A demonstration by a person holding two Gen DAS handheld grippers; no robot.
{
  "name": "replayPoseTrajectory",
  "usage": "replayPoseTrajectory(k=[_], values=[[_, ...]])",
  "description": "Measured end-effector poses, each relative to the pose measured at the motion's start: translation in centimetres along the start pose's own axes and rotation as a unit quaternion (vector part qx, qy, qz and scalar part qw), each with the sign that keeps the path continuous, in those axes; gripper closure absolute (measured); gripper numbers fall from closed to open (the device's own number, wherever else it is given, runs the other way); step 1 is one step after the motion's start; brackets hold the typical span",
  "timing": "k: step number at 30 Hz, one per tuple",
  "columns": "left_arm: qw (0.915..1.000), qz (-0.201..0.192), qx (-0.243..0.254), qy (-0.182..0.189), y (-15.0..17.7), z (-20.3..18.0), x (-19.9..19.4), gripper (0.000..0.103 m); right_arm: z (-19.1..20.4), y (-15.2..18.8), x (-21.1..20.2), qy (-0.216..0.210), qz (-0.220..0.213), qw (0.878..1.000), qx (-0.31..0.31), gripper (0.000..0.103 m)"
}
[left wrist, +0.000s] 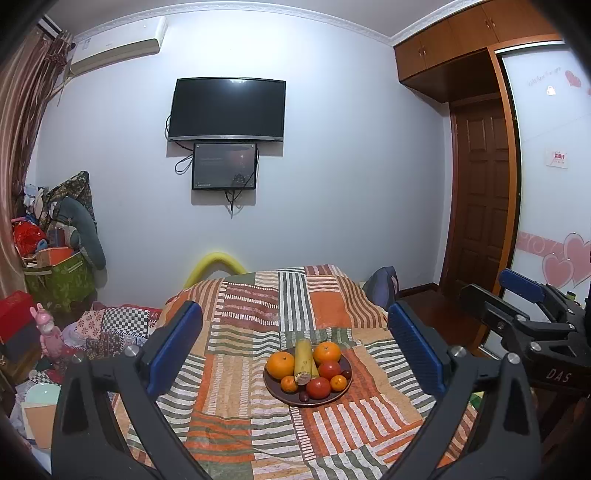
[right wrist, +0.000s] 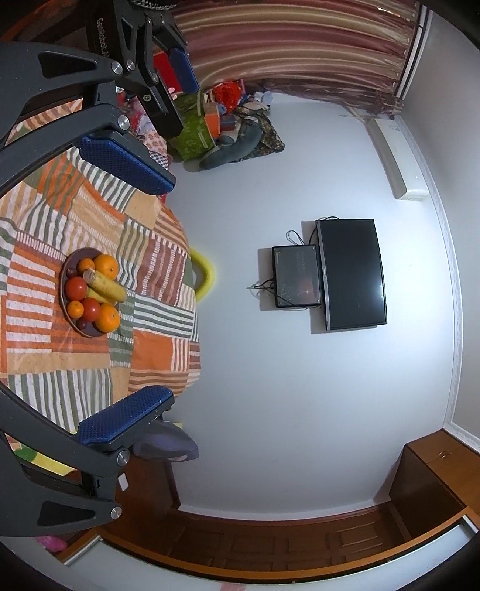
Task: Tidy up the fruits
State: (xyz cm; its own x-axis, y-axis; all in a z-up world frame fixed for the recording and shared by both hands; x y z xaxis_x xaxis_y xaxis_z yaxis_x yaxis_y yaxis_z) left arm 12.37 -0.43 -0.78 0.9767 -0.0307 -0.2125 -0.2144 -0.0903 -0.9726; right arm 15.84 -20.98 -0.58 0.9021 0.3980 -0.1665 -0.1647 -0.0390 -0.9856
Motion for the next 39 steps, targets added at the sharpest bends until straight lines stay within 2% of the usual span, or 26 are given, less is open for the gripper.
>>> replayPoseTrajectory(k=[39], values=[[0.9999, 0.01, 0.01, 0.001, 0.29, -0.9, 0.39, 0.0, -0.16, -0.11, 0.08, 0.012, 0.013, 1.0, -0.003, 0.0]])
Point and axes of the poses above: each gripper's, at about its wrist camera, not at the fingertips, and x roughly the way its jaws point, z to its left, y to its underside, the point moved 4 cm from there along x, roughly the way its jaws point, and after that the axes turned 4 degrees about -x, right-handed, at the moved point
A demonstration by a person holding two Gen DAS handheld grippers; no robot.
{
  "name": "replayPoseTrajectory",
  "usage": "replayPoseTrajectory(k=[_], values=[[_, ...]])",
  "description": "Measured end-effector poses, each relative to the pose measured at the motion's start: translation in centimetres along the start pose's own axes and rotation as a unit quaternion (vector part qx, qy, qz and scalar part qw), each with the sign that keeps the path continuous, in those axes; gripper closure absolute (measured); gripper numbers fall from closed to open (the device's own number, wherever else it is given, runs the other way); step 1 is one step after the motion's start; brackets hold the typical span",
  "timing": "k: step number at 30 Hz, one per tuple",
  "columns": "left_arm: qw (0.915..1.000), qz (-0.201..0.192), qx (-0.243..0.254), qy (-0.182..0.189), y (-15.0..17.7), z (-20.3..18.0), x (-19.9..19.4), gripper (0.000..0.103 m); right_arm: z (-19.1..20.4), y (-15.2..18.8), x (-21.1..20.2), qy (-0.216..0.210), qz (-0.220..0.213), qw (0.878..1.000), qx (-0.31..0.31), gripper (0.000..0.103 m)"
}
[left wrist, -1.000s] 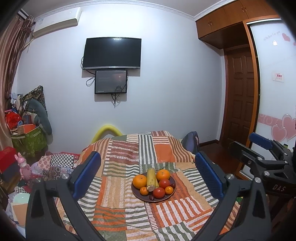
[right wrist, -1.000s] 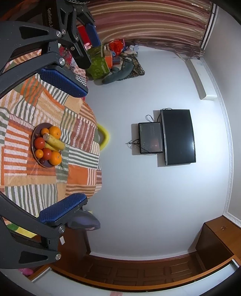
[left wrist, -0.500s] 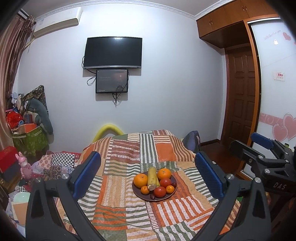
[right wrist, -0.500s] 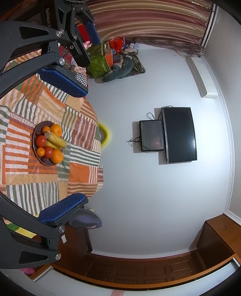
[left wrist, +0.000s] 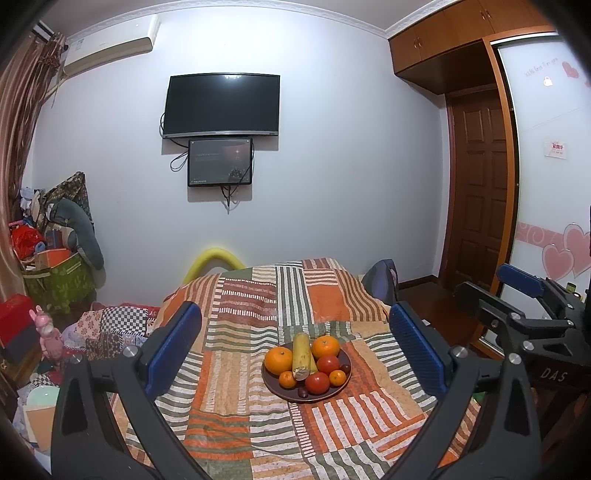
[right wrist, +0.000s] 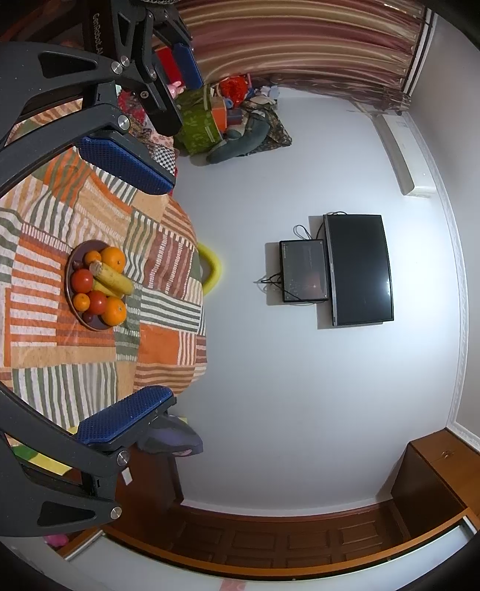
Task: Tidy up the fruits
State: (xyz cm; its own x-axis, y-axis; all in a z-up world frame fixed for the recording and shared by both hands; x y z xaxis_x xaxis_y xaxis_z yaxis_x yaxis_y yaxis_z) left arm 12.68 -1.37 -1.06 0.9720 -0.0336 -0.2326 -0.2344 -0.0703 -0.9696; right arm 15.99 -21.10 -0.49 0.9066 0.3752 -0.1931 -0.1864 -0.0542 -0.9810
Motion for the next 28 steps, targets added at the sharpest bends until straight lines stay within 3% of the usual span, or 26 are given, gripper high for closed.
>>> replayPoseTrajectory(k=[28], values=[[0.9999, 0.012, -0.011, 0.004, 0.34, 0.3, 0.47, 0.0, 0.31, -0.19, 0.24, 0.004, -0.004, 1.0, -0.01, 0.0]])
Point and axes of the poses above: each gripper's, at about its wrist camera, not at the fingertips, and x roughly the way its jaws point, z to its left, y to its underside, the point moved 4 cm from there along x, roughly the way its jaws point, and after that the axes turned 4 degrees about -x, right-handed, at the moved point
